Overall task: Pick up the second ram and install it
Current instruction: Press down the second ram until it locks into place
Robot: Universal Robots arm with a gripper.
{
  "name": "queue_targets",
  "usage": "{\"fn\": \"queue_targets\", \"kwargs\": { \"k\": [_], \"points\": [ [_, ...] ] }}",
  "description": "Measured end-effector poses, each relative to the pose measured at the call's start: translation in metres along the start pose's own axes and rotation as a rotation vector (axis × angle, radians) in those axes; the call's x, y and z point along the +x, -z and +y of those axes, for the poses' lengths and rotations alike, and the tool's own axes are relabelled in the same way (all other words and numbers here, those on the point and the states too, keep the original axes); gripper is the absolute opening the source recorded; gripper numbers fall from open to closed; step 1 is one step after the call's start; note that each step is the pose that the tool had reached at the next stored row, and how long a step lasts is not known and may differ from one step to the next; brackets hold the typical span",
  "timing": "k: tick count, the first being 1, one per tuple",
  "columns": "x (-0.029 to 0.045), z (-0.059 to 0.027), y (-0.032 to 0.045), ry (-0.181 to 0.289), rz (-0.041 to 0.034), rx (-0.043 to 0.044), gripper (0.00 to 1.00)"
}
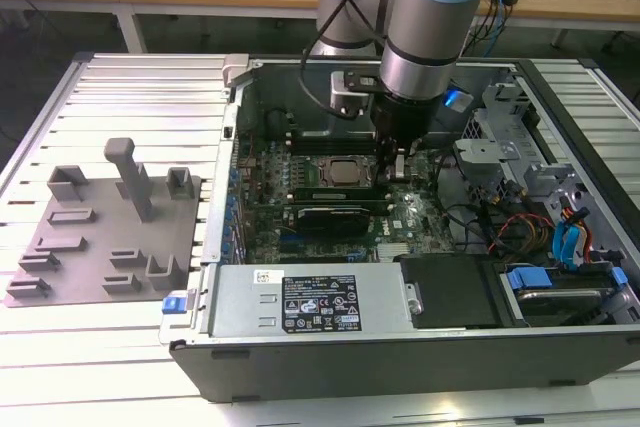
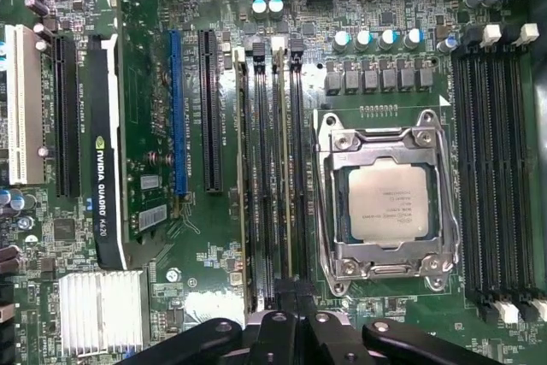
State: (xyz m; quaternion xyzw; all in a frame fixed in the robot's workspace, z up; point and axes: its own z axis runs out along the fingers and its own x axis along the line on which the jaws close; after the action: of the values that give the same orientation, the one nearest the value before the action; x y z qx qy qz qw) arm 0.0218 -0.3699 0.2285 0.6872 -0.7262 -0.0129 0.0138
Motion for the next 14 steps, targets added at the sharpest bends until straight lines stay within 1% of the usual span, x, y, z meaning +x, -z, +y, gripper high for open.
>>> {"fn": "queue_targets", "kwargs": {
  "k": [1, 3, 4, 5, 6, 7, 8, 9, 10, 11, 13, 14],
  "points": [
    [-0.0003, 0.0000, 0.0018, 0.000, -0.0024, 0.0007, 0.08],
    [0.0000, 0.0010, 0.0076, 0.000, -0.0004, 0.0018, 0.08],
    [0.0003, 0.0056, 0.0075, 0.000, -0.0006, 0.0039, 0.08],
    [0.0007, 0.0123, 0.0071, 0.000, -0.0007, 0.0047, 0.08],
    [0.0016, 0.0290, 0.0057, 0.000, -0.0004, 0.0061, 0.08],
    [0.0020, 0.0365, 0.0050, 0.000, -0.0004, 0.0063, 0.08],
    [0.0026, 0.0468, 0.0038, 0.000, -0.0007, 0.0067, 0.08],
    [0.0029, 0.0548, 0.0029, 0.000, -0.0008, 0.0070, 0.08],
    [0.0033, 0.0612, 0.0021, 0.000, -0.0008, 0.0074, 0.08],
    [0.0036, 0.0658, 0.0016, 0.000, -0.0004, 0.0075, 0.08],
    [0.0041, 0.0799, -0.0005, 0.000, -0.0006, 0.0093, 0.08],
    [0.0040, 0.0824, -0.0009, 0.000, -0.0006, 0.0097, 0.08]
  ]
}}
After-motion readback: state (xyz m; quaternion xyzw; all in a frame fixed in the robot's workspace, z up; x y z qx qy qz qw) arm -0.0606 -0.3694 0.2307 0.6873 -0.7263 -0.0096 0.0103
